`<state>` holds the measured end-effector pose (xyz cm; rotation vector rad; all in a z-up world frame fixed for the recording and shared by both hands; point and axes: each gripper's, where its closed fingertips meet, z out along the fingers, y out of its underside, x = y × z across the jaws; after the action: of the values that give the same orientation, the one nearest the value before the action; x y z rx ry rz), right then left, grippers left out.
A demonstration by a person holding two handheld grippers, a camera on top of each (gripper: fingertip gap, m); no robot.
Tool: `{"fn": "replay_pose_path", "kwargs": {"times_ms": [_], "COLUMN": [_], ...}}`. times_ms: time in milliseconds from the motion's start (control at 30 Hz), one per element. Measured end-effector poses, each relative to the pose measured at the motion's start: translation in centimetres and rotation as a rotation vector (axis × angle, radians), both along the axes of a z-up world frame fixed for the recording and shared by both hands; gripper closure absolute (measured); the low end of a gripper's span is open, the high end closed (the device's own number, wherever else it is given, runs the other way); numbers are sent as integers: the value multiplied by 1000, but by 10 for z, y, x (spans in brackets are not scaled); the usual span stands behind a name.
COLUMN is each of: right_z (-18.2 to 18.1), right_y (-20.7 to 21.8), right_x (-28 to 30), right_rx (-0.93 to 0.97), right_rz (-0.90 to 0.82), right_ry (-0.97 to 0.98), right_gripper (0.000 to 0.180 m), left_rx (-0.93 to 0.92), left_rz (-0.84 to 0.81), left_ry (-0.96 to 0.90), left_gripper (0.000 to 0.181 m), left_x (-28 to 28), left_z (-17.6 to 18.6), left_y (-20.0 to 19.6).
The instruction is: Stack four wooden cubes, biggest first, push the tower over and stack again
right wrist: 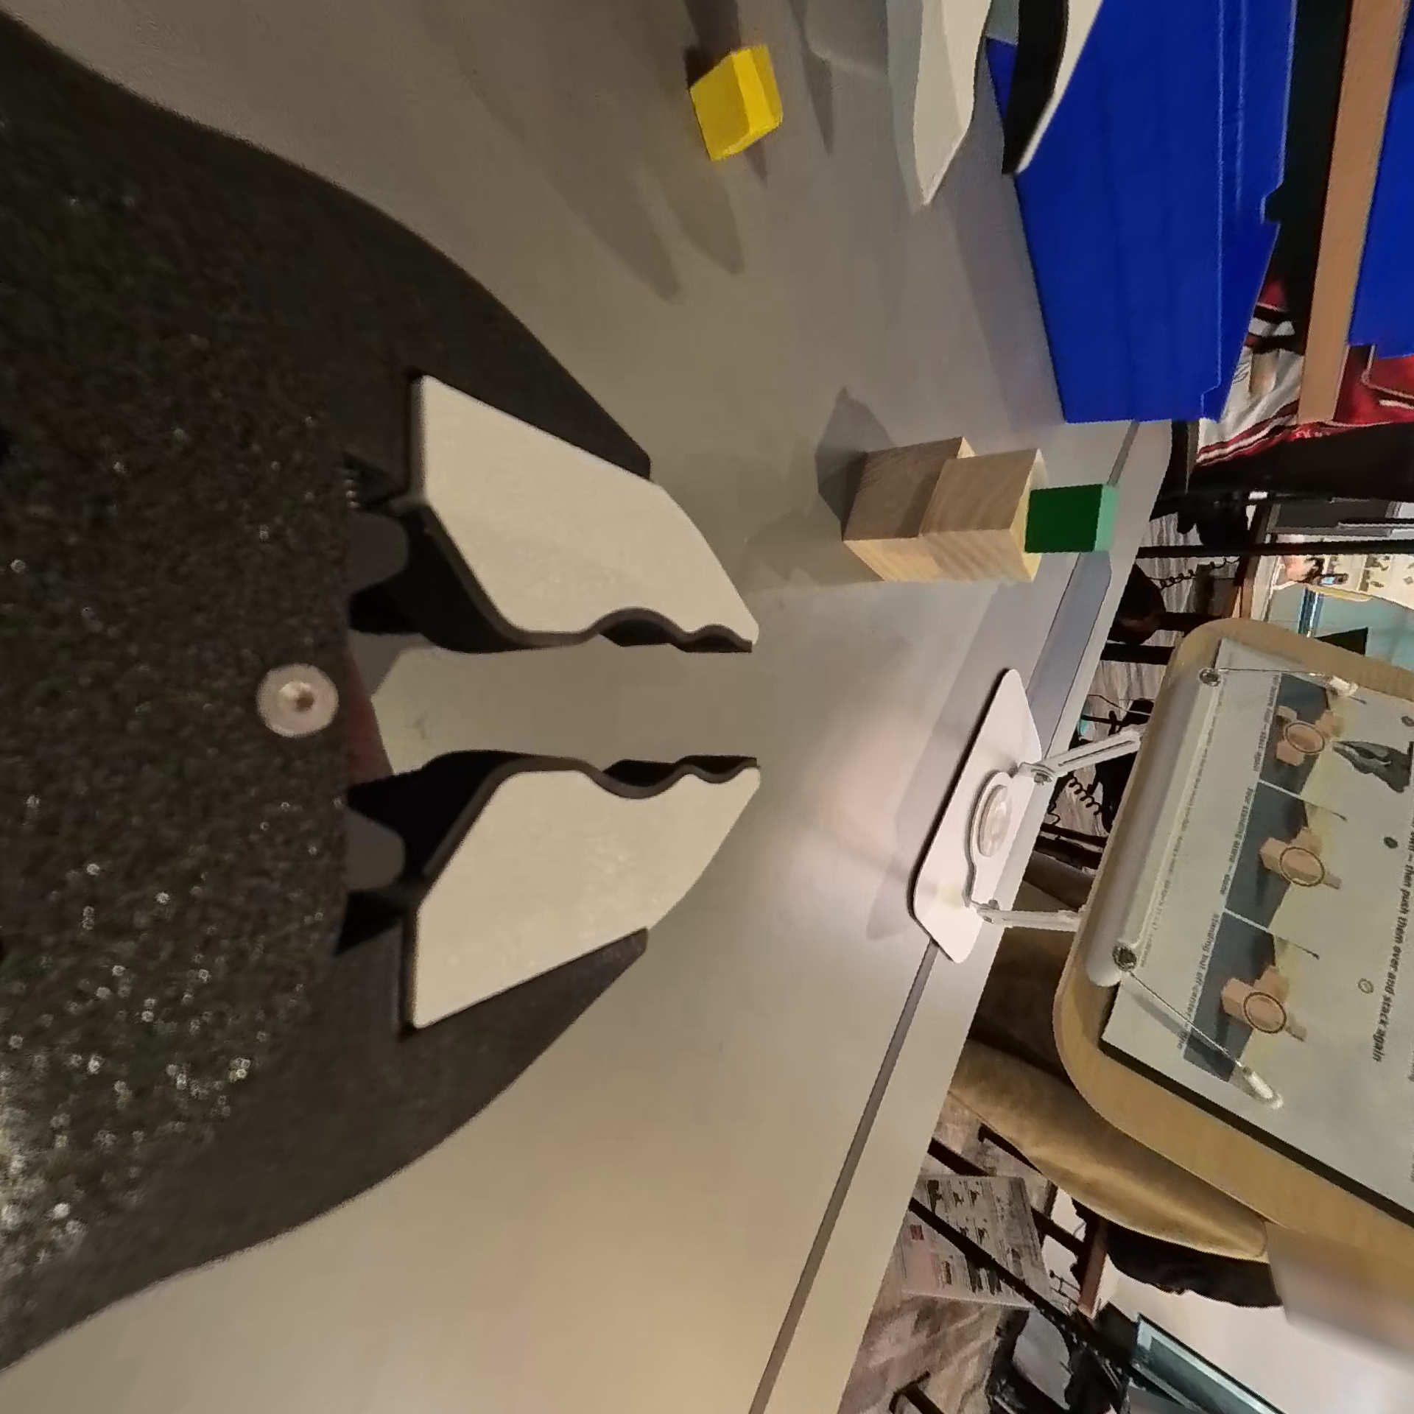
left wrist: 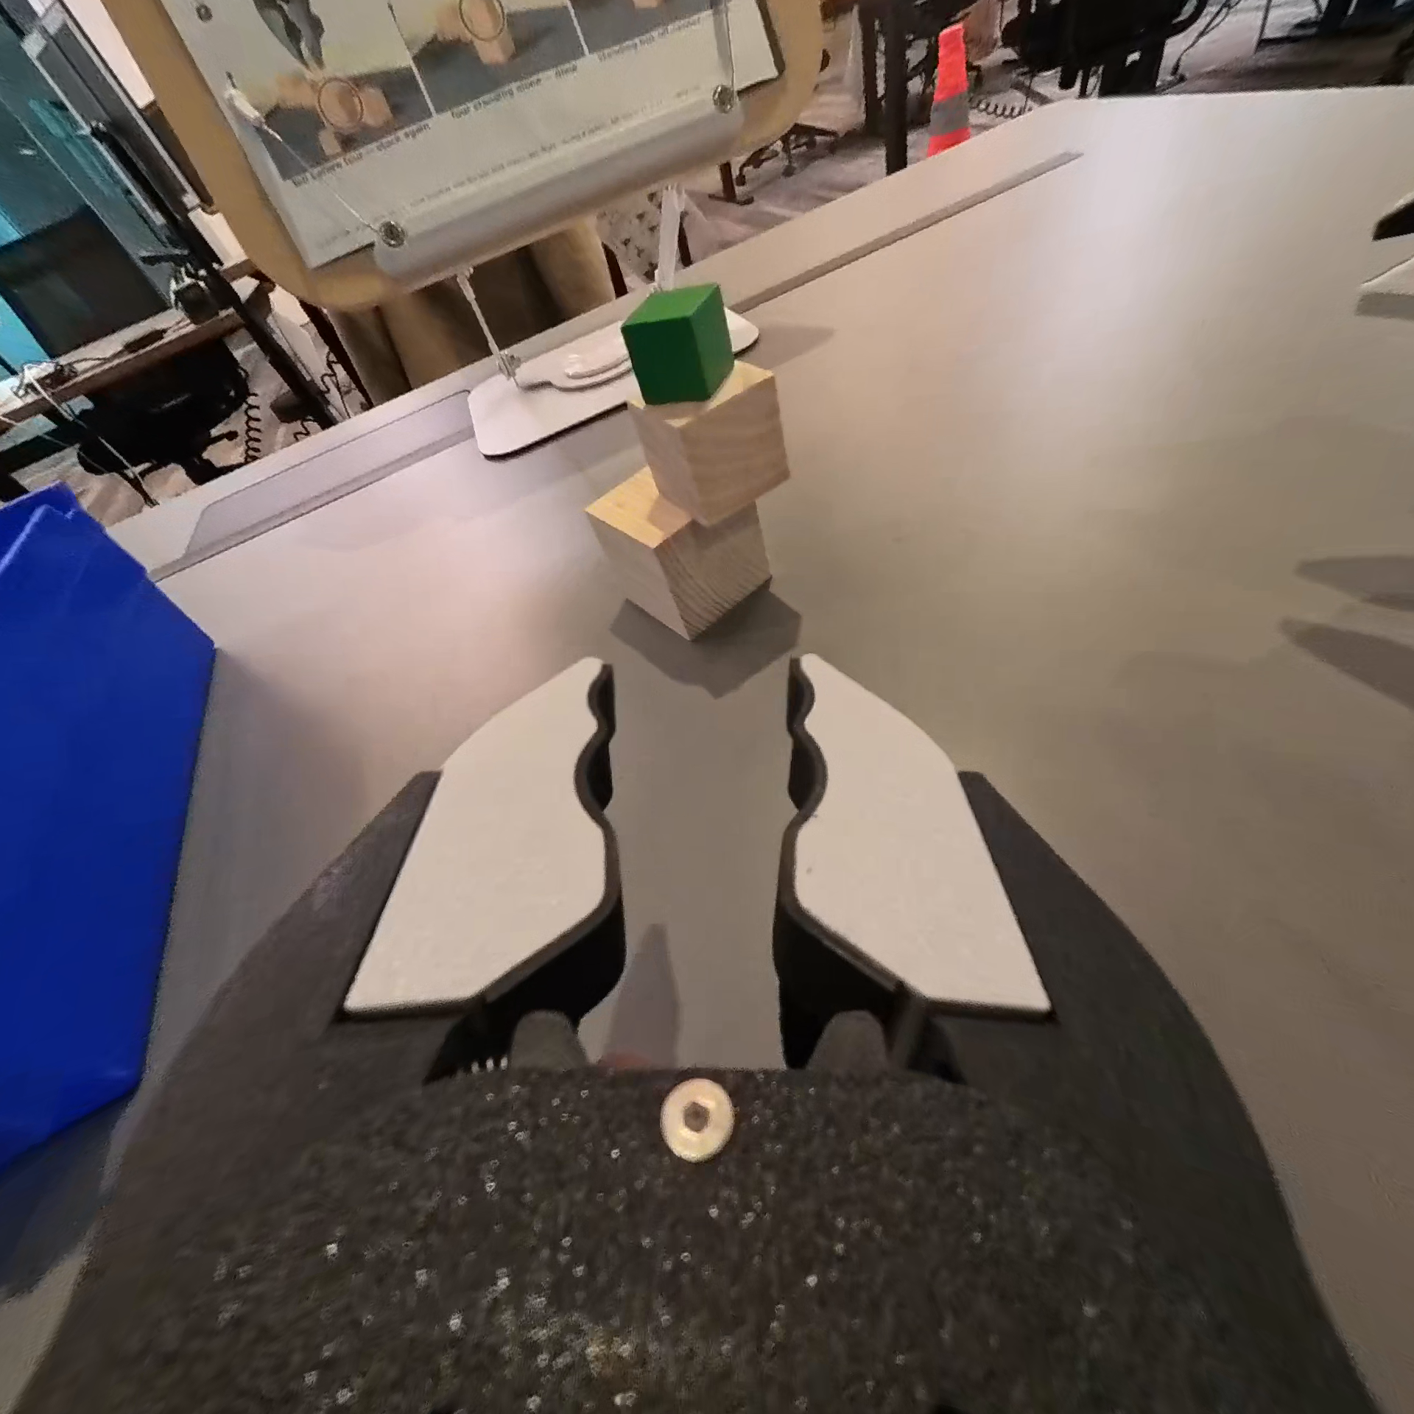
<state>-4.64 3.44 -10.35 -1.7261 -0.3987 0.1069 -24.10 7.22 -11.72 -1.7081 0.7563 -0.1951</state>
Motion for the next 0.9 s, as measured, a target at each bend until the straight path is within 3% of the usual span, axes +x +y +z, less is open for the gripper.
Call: {"fn": "replay_pose_path", "kwargs": {"times_ms": [167,900], "right_z": [0,0], "right_y": [1,0], "right_x": [2,2], "right_rx": [-17,-16], "right_rz": [9,8], "right_ry": [38,36], "right_gripper": [155,155], "left_rx": [-43,-109], "left_rz": [-56,-98], "left_ry": [-11,-27], "left_gripper": [125,123], "left_x": [-10,-6], "left_z": [-3,-9], "left_y": [-11,-12]}}
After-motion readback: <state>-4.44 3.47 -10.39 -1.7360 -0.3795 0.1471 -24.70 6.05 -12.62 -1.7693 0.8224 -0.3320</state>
